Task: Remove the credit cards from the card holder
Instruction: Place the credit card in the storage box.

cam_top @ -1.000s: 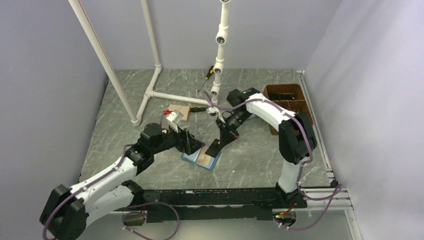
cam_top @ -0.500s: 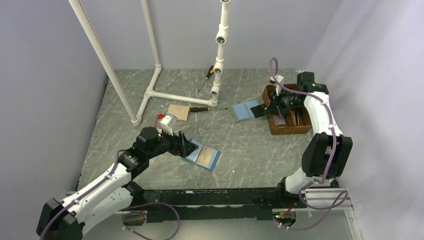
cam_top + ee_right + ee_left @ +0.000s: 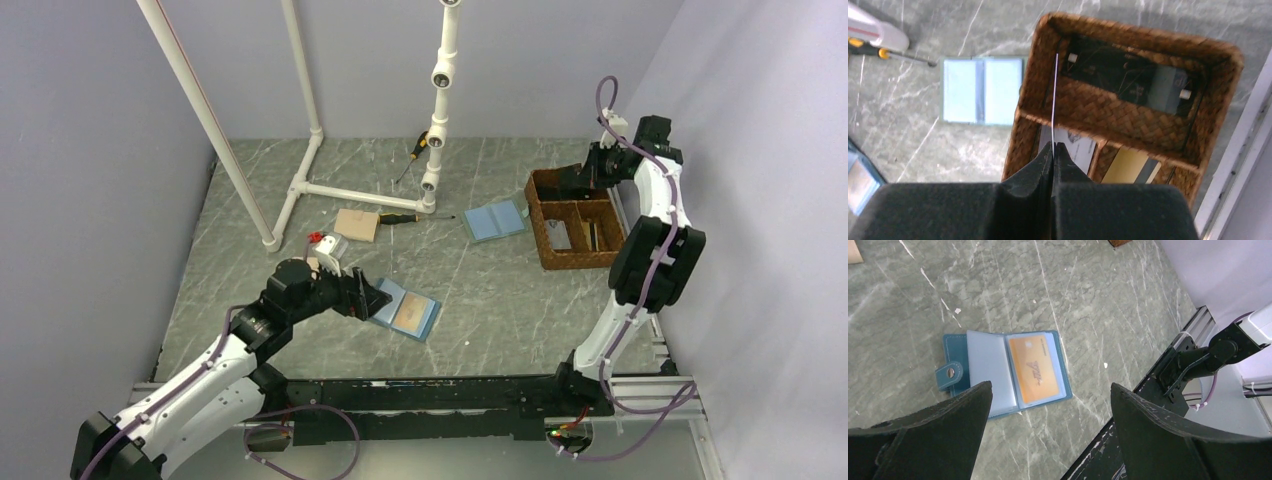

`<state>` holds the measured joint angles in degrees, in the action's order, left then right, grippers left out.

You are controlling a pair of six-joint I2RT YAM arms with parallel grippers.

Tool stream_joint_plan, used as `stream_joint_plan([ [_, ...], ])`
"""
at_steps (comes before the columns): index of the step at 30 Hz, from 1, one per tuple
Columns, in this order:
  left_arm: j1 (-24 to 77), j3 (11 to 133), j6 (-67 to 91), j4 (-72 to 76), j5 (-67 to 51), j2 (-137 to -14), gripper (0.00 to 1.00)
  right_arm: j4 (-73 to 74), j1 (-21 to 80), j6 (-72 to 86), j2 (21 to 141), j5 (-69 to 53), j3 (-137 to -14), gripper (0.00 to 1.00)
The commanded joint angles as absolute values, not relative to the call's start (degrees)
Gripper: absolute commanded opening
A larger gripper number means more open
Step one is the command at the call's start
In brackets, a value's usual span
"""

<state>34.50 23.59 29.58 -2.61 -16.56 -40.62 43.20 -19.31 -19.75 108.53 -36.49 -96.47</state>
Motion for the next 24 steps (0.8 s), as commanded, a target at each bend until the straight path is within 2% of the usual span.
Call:
stream_joint_plan([
  [1,34.18,23.75,29.45,-2.85,-15.79,-40.6,0.93,42.22,-18.37,-16.01,113.06,-34.49,-104.38,0.0],
  [7,34.1,24.02,29.68,-2.22,-16.24,-41.98,0.92,46.86,-16.24,-16.99,119.93,-32.92,-112.17,0.01],
  [11,34.1,24.28,29.71,-2.98,-16.1,-41.63,0.92,48.68,-16.19,-16.61,122.9,-31.14,-115.1,0.14],
  [16,34.1,24.23,29.71,-3.68,-15.82,-40.62,0.93,46.45,-16.32,-16.14,123.56,-19.76,-115.0,0.4],
  [19,34.01,24.01,29.94,-3.5,-15.95,-40.67,0.93,43.36,-16.12,-17.55,121.05,-9.71,-113.37,0.42],
  [24,34.01,23.31,30.74,-1.7,-16.88,-41.48,0.93,39.82,-15.77,-19.5,113.3,-9.88,-106.8,0.42],
])
